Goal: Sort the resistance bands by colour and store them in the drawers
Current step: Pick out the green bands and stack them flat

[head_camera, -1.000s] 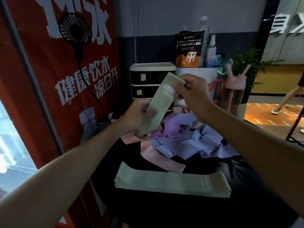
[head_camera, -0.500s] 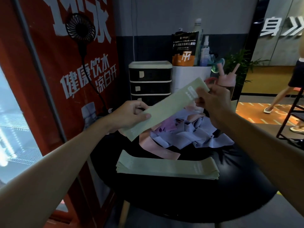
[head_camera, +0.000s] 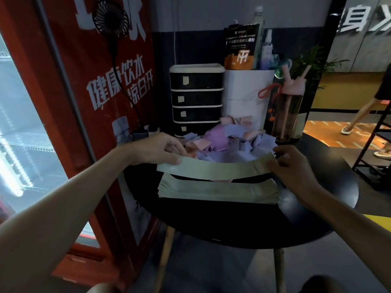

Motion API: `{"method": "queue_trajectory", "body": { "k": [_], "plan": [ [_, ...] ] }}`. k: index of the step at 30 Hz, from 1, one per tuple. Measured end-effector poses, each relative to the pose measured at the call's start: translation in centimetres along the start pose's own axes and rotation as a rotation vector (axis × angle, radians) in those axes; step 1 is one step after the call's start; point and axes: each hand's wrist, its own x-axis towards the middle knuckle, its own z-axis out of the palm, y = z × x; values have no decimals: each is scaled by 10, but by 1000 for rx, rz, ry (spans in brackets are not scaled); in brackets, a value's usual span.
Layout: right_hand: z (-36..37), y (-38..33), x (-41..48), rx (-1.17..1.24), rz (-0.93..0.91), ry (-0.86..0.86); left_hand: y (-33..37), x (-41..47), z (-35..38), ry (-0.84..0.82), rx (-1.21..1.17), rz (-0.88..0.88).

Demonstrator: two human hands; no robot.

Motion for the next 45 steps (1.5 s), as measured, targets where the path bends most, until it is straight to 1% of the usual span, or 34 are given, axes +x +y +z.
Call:
{"method": "queue_trajectory", "body": {
  "k": [2, 6, 10, 12, 13, 16, 17, 18, 19, 21, 23, 25, 29, 34, 38, 45],
  "plan": [
    [-2, 9, -6, -53, -74, -39, -4, 0, 4, 25, 32, -6],
    [-7, 20, -12, -163, -142, -91, -11, 4, 13, 116, 7, 18],
    [-8, 31, -14, -301, -142, -105, -13, 5, 23, 101, 20, 57],
    [-7, 34, -16, -372, -160, -129, -13, 5, 27, 87, 67, 73],
    [-8, 34, -17, -414, -170, -136, -14, 4, 27, 69, 150, 78],
    [-12, 33, -17, -512, -239, -144, -8, 0, 26, 18, 596, 46],
    [-14, 33, -15, -540, -271, -157, -3, -2, 27, 26, 692, 45],
    [-16, 34, -12, -576, -289, -195, 3, -4, 30, 40, 725, 72],
    [-18, 34, -9, -617, -292, -267, 12, -6, 35, 38, 708, 124],
    [-20, 33, -4, -686, -260, -440, 24, -6, 50, -23, 609, 225],
    [-19, 32, -2, -702, -245, -532, 31, -5, 68, -143, 457, 250],
    [-19, 35, 1, -662, -223, -549, 25, -1, 80, -189, 398, 243],
    [-22, 41, 7, -543, -155, -576, 10, 7, 86, -199, 359, 197],
    [-25, 39, 5, -535, -179, -550, 9, 8, 87, -163, 315, 208],
    [-25, 42, 4, -562, -185, -564, 7, 10, 88, -202, 304, 202],
    [-25, 44, 3, -551, -189, -568, 9, 10, 86, -208, 309, 147]
  ]
}}
